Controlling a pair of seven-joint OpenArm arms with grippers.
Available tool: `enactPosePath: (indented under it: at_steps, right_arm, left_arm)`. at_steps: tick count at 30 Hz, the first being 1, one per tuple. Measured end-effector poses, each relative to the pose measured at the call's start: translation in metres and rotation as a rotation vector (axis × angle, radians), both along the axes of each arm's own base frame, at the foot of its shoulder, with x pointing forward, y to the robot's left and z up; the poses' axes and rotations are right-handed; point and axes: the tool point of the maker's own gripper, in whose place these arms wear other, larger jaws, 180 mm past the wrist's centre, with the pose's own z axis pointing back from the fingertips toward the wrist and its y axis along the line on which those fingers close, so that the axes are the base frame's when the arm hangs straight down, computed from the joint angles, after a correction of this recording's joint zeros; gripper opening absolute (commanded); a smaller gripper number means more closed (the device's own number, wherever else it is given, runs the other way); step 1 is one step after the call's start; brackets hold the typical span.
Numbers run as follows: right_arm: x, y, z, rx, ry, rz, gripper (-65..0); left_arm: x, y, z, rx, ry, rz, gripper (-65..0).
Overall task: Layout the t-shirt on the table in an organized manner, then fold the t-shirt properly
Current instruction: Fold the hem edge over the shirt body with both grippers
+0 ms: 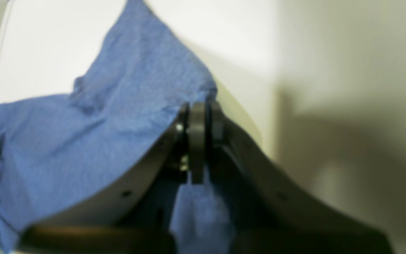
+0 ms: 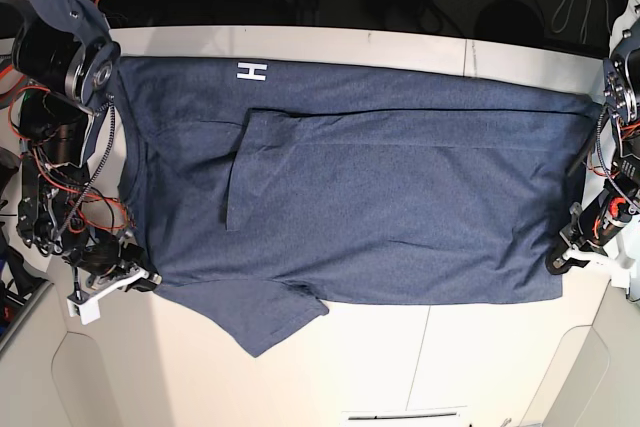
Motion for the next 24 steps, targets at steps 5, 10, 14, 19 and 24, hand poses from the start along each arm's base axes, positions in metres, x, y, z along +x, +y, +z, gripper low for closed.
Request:
enactPosePath:
  at_steps: [5,10,14,19,24]
  right_arm:
    - [-0.031,-0.001,0.011,-0.009,0.003,0.048,-65.0]
    - [-0.058,0.000,0.028,-0.041,-0.037,0.089,-65.0]
    - [-0.083,-0.002,0.022,-0.078,-0.024,0.102,-65.0]
    - [-0.109,0.001,0.016,-0.082,-0.002,0.122,-65.0]
    - [-0.134,0.001,0.001,-0.093,0.051,0.133,-65.0]
  left_arm:
    - [-0.028,0.004,-0.015,-0.146,0.030,0.074,-65.0]
    - [-0.048,0.014,-0.011,-0.136,0.010,0.072,-65.0]
    - [-0.064,0.018,-0.004,-0.079,-0.004,0.041,-65.0]
    - [-0.088,0.023,-0.004,-0.024,0.005,0.017,-65.0]
    - [-0.110,0.028,-0.013,-0.011,0.031,0.030,-65.0]
